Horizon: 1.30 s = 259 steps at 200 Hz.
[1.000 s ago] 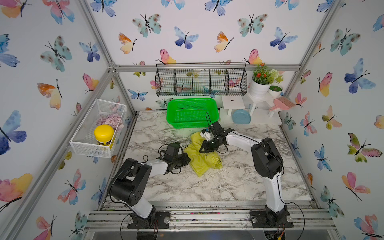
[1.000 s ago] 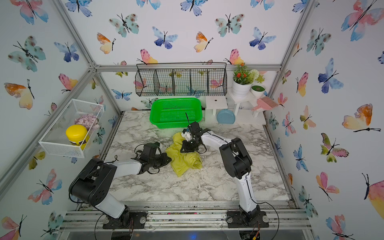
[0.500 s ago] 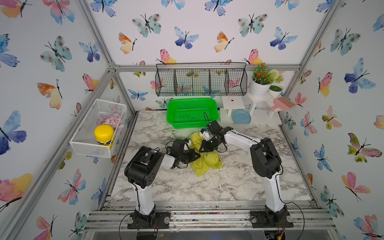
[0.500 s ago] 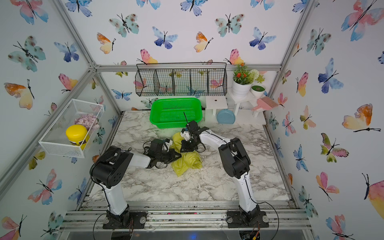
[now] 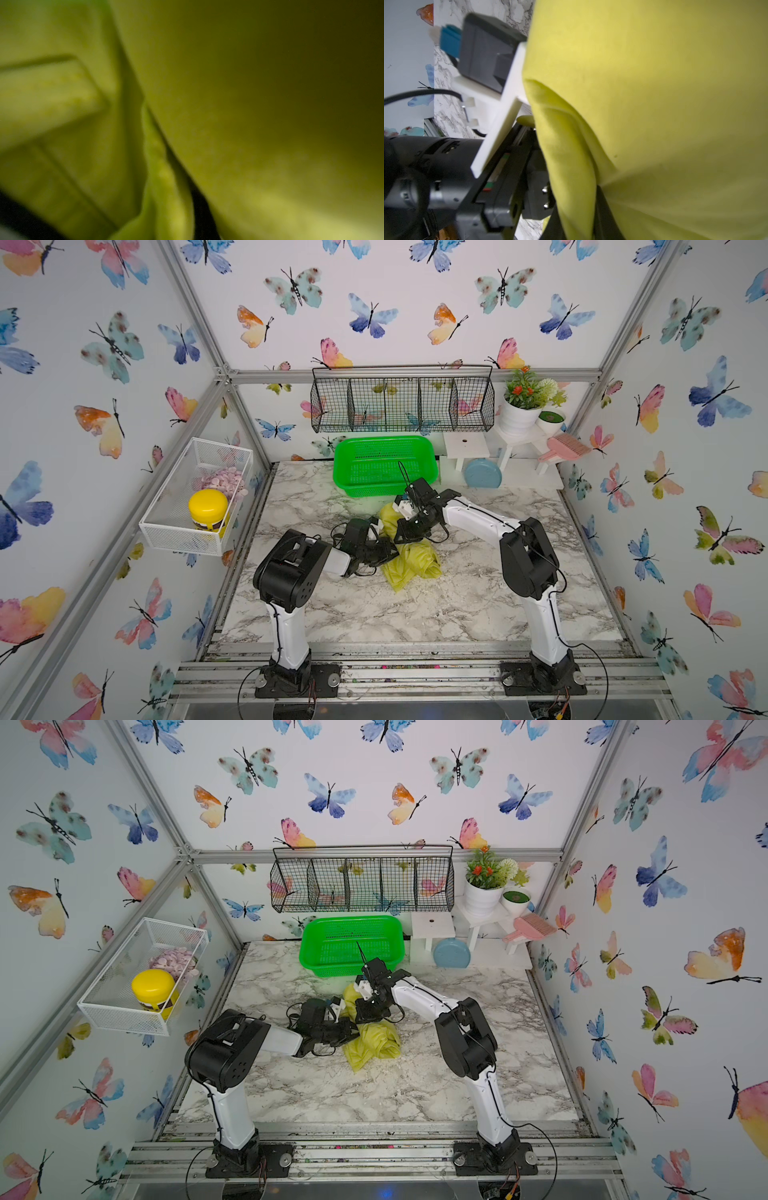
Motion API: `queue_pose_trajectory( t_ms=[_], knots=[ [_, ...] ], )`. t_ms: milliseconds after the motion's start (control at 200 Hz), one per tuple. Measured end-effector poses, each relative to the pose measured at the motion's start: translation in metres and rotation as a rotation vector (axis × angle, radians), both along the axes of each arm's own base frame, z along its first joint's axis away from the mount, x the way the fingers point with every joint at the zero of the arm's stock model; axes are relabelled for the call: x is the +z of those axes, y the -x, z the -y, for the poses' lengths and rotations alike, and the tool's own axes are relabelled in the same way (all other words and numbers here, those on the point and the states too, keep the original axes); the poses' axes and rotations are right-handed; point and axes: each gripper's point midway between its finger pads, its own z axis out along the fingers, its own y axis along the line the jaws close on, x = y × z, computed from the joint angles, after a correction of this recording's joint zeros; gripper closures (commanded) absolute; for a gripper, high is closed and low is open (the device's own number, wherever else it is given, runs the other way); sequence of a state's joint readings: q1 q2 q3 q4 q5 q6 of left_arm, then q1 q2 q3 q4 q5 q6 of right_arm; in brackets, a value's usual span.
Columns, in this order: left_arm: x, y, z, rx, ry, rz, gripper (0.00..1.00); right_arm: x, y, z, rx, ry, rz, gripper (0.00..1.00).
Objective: Roll up the long pants
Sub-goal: Roll the long pant at the center of the board.
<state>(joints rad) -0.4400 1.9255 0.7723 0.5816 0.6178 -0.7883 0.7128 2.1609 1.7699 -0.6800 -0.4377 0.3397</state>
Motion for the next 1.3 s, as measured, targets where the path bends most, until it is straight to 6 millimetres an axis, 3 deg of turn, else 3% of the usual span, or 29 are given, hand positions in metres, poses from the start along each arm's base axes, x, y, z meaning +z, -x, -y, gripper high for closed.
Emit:
queue_pose_trajectory(
  t_ms=[65,125,175,365,496,621,716,801,916,986,1111,1296],
  knots=[
    [0.0,-0.001,0.001,-0.001,0.002,-0.001,1.0,0.002,0.002,-0.002,0.005,-0.002,0.001,0.96],
    [0.0,0.0,0.001,-0.004,0.003,-0.002,1.0,0.003,0.003,-0.003,0.01,-0.007,-0.001,0.73],
    [0.0,0.0,0.001,-0.004,0.004,-0.002,1.0,0.003,0.006,-0.005,0.017,-0.019,-0.012,0.65],
    [0.0,0.004,-0.011,0.055,-0.047,-0.001,1.0,-0.01,0.023,-0.009,0.067,-0.087,-0.061,0.56],
    [0.008,0.017,-0.049,0.205,-0.204,0.008,1.0,-0.017,0.042,-0.02,0.124,-0.167,-0.106,0.55],
    [0.04,0.023,-0.094,0.368,-0.319,0.086,1.0,-0.027,0.055,-0.029,0.167,-0.219,-0.156,0.54],
    [0.087,0.007,-0.121,0.487,-0.325,0.208,1.0,-0.033,0.063,-0.035,0.194,-0.252,-0.199,0.54],
    [0.113,-0.009,-0.131,0.525,-0.313,0.271,1.0,-0.036,0.065,-0.038,0.206,-0.272,-0.225,0.54],
    [0.112,-0.029,-0.128,0.495,-0.324,0.268,1.0,-0.036,0.066,-0.038,0.209,-0.282,-0.233,0.54],
    [0.092,-0.034,-0.114,0.428,-0.324,0.219,1.0,-0.034,0.065,-0.038,0.205,-0.286,-0.229,0.54],
    [0.058,-0.027,-0.095,0.333,-0.313,0.128,1.0,-0.031,0.063,-0.035,0.19,-0.3,-0.218,0.54],
    [0.054,-0.017,-0.078,0.27,-0.272,0.112,1.0,-0.028,0.06,-0.033,0.167,-0.313,-0.224,0.53]
  ],
)
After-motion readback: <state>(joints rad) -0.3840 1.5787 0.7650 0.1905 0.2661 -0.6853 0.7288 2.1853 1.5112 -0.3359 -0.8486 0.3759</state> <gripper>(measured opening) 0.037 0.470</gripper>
